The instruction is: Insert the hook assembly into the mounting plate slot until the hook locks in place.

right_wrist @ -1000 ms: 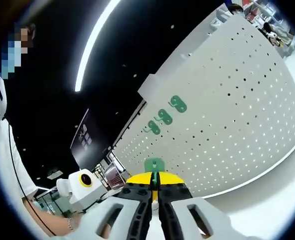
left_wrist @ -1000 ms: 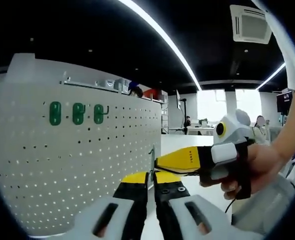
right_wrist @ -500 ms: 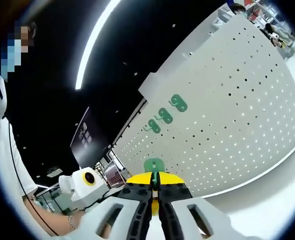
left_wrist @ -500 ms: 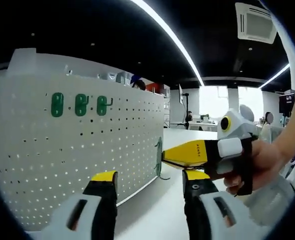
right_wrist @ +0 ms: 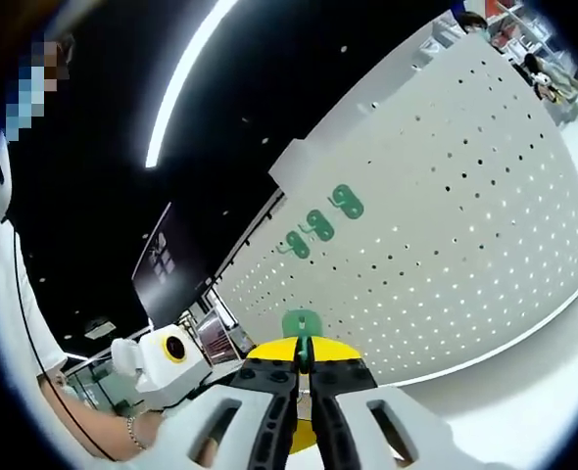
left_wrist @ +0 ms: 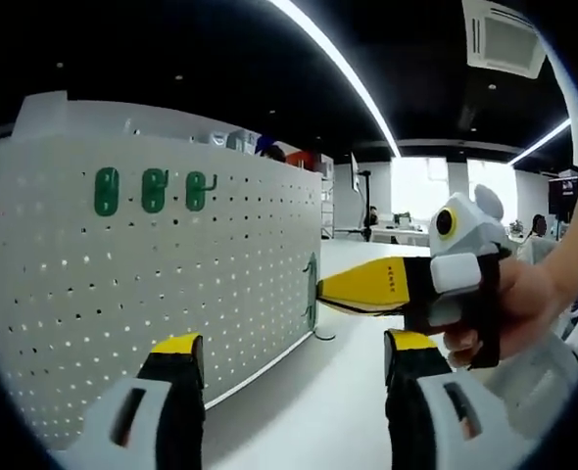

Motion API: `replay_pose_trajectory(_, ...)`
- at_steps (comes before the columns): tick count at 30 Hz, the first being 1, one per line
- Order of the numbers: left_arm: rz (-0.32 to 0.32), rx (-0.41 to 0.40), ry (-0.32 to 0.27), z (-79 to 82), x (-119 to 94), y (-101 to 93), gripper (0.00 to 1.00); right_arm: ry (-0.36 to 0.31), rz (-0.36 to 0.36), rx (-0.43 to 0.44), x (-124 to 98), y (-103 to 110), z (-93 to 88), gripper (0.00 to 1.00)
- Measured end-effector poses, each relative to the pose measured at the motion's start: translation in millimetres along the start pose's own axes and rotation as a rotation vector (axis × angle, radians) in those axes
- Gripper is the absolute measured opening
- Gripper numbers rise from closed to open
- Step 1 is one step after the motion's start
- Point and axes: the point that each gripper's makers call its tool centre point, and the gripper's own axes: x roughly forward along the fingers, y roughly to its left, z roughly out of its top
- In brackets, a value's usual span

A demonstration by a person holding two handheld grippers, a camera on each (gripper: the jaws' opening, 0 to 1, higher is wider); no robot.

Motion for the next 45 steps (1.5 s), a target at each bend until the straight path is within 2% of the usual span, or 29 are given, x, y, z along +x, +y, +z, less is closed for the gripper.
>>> replay_pose_trajectory(2, 0.004, 0.002, 0.002, -0.4, -0.4, 0.6, 0.77, 0.022, -0.025, -0.086, -0.1, -1.4, 2.0, 0.0)
replay_pose_trajectory(3, 0.003, 0.001, 0.002, -0.3, -0.8, 0.6, 0.77, 0.045, -0.044, -0.181, 0.2, -1.8, 3.7, 0.0)
replay_pose_trajectory(6, 0.003, -0.001, 0.006, -2.0, -1.0, 0.7, 0.77, 0.092, -0.066, -0.347, 1.7, 1.5, 4.3, 0.0)
replay_pose_trajectory(9, 0.001, -0.001, 0.011, -3.1, -0.7, 0.0, 0.77, 0.109, -0.095, -0.45, 1.7, 1.2, 5.7, 0.0)
replay_pose_trajectory(15, 0.004, -0.005, 0.012, -3.6, -0.7, 0.7, 0.77, 0.099, -0.096, -0.422, 3.1, -0.4, 7.3, 0.0)
replay_pose_trajectory(23, 0.013, -0.013, 0.022, -9.0, -4.0, 3.3, 0.76, 0.083, -0.119, -0.416, 9.4, -9.3, 20.4, 0.0)
replay_pose_trajectory(45, 0.083, -0.025, 0.037, -20.7, -31.5, 20.8, 0.75, 0.034, -0.206, -0.438, 35.7, -39.9, 73.5, 0.0)
